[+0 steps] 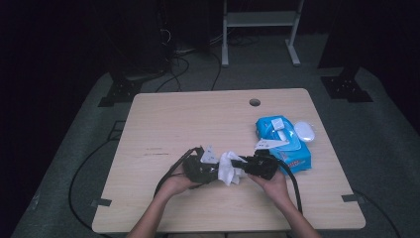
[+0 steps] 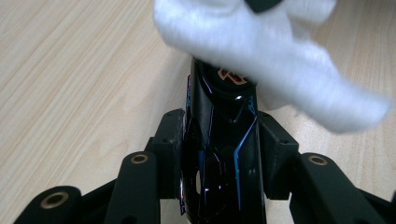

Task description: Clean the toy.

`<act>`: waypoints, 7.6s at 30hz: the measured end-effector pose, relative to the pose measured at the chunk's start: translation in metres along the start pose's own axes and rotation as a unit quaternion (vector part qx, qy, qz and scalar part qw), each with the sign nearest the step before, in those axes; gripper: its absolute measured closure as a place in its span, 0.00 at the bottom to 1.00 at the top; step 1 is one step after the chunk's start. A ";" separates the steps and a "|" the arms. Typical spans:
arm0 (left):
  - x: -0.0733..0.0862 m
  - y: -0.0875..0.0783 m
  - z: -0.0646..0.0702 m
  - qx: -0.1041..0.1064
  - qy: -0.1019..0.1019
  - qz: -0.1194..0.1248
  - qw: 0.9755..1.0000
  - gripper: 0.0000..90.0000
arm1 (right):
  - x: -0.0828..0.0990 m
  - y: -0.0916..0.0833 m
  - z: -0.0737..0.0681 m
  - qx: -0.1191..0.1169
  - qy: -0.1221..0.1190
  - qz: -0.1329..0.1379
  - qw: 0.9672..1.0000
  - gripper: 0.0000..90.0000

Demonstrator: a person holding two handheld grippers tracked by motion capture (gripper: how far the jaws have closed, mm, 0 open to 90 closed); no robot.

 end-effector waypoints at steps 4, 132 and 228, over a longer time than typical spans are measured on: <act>-0.001 0.000 0.001 0.002 -0.004 0.010 1.000 0.64 | 0.000 0.001 -0.002 0.006 -0.018 -0.007 1.000 0.93; 0.022 -0.040 -0.022 0.111 -0.161 0.098 0.976 0.48 | -0.013 -0.011 -0.007 -0.011 -0.044 -0.003 0.999 0.95; 0.036 0.012 0.039 0.053 0.002 -0.005 0.999 0.29 | 0.027 -0.075 0.007 0.009 -0.044 -0.020 0.999 0.95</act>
Point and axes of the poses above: each handheld gripper's, and its own axes: y roughly forward along the jaws, x roughly out of its underside, z roughly to its right, the point moved 9 cm from there along y, roughly forward along the jaws, and after that the axes turned 8 degrees about -y, right-handed, at the moved point
